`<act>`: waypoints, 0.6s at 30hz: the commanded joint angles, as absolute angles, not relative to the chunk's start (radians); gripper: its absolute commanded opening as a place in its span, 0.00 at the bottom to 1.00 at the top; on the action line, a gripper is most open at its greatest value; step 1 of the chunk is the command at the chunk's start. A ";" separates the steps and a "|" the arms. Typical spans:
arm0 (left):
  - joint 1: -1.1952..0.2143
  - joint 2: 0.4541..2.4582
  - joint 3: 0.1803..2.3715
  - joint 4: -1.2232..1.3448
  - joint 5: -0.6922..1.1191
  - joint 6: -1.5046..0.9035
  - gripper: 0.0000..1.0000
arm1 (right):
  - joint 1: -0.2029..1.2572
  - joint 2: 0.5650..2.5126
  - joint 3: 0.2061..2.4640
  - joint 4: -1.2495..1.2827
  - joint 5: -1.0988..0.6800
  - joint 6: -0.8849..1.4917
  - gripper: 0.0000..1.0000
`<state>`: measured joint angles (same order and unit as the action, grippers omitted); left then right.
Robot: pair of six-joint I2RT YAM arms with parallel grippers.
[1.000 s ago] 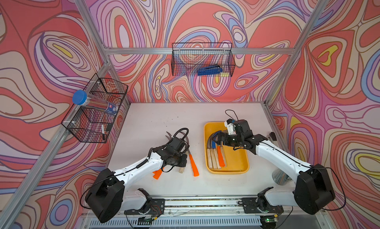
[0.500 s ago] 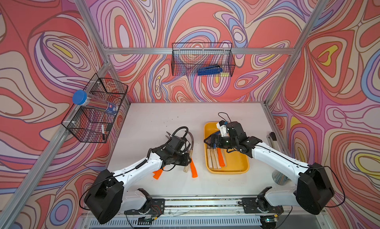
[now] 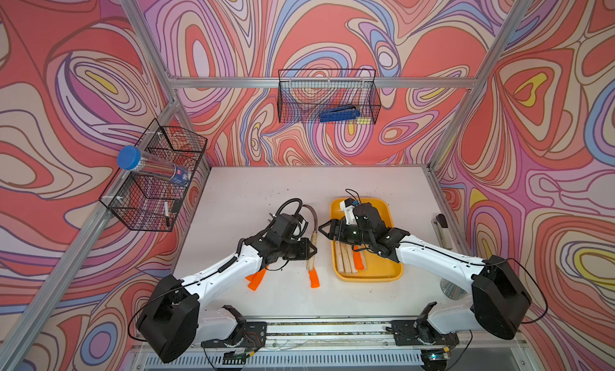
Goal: Put small sickles into storage boxes
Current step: Place the sickle in the storage box.
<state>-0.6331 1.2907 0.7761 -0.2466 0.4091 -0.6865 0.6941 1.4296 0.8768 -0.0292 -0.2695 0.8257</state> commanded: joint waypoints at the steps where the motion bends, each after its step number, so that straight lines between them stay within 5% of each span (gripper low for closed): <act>1: -0.624 1.313 0.813 -0.160 0.457 -0.742 0.00 | 0.714 1.461 0.869 0.035 -0.243 0.860 0.75; 13: -0.624 1.341 0.821 -0.118 0.486 -0.759 0.00 | 0.741 1.546 0.888 0.105 -0.237 0.872 0.55; 18: -0.624 1.348 0.819 -0.114 0.485 -0.756 0.00 | 0.747 1.564 0.890 0.136 -0.246 0.875 0.35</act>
<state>-0.6285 1.3388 0.7914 -0.1520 0.4725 -0.7456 0.7376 1.5452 0.8772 0.0917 -0.2478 0.8719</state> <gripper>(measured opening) 0.232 0.375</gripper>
